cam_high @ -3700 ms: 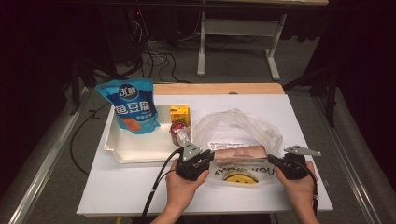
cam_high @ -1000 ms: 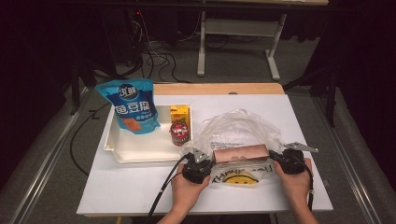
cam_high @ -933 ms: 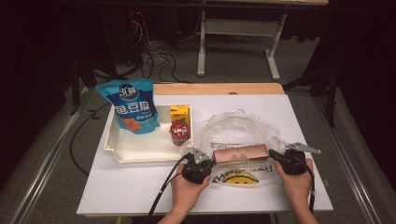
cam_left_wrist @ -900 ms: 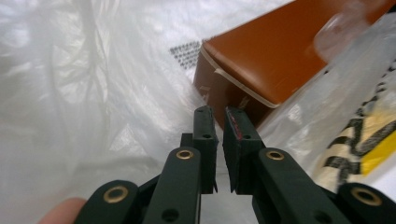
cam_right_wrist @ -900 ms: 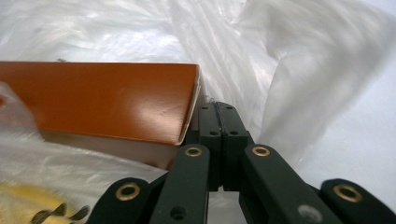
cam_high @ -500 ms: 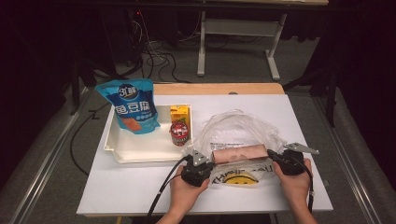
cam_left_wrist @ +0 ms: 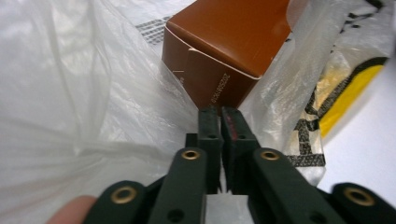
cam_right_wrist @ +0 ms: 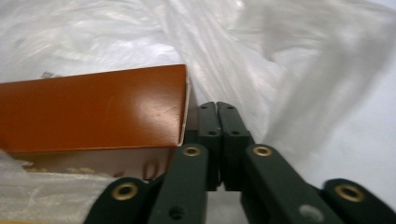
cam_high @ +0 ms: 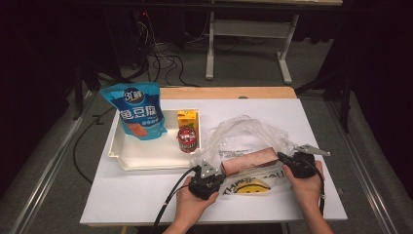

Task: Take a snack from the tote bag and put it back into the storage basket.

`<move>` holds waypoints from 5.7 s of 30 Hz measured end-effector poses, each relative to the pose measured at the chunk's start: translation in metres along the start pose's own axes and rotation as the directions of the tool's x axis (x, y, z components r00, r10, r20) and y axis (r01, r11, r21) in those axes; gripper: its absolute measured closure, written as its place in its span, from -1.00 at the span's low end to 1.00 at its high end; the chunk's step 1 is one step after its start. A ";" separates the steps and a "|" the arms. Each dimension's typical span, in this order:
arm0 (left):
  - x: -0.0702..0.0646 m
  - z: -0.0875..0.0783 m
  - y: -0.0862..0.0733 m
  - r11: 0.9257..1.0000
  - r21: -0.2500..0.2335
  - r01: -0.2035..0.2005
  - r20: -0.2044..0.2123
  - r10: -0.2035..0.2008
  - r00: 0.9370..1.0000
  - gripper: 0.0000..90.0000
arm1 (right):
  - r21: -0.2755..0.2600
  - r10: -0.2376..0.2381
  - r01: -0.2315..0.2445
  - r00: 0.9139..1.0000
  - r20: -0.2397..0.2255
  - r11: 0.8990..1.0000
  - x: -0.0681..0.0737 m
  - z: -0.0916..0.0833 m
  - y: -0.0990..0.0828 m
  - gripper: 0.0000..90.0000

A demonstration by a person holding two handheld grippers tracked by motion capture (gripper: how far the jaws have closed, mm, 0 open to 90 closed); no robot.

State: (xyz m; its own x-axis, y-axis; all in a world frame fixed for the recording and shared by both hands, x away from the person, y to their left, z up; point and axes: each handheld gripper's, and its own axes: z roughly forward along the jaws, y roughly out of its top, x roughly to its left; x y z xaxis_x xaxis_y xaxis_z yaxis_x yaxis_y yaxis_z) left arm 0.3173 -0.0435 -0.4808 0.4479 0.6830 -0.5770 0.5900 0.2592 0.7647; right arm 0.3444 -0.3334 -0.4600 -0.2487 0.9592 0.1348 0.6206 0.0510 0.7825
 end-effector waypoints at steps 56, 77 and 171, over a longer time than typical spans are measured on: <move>-0.018 0.024 0.014 0.982 0.009 -0.189 0.132 0.186 0.974 0.00 | 0.169 -0.100 0.133 0.976 -0.195 0.977 0.059 -0.010 -0.038 1.00; -0.013 -0.040 0.046 0.987 -0.074 -0.146 0.159 0.156 0.975 0.02 | 0.152 -0.117 0.142 0.979 -0.166 0.978 0.061 -0.008 -0.037 1.00; 0.114 -0.172 0.117 0.954 -0.286 -0.091 -0.148 0.050 0.988 0.02 | -0.049 -0.129 0.125 0.985 -0.110 0.991 0.049 -0.045 -0.032 -0.40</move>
State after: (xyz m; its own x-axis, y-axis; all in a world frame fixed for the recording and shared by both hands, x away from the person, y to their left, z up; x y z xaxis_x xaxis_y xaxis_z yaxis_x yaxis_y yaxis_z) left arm 0.3216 0.1819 -0.4081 0.3722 0.7889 -0.4891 0.3298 0.3801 0.8641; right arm 0.2791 -0.3005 -0.4509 -0.4075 0.9078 0.0987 0.5475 0.1564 0.8221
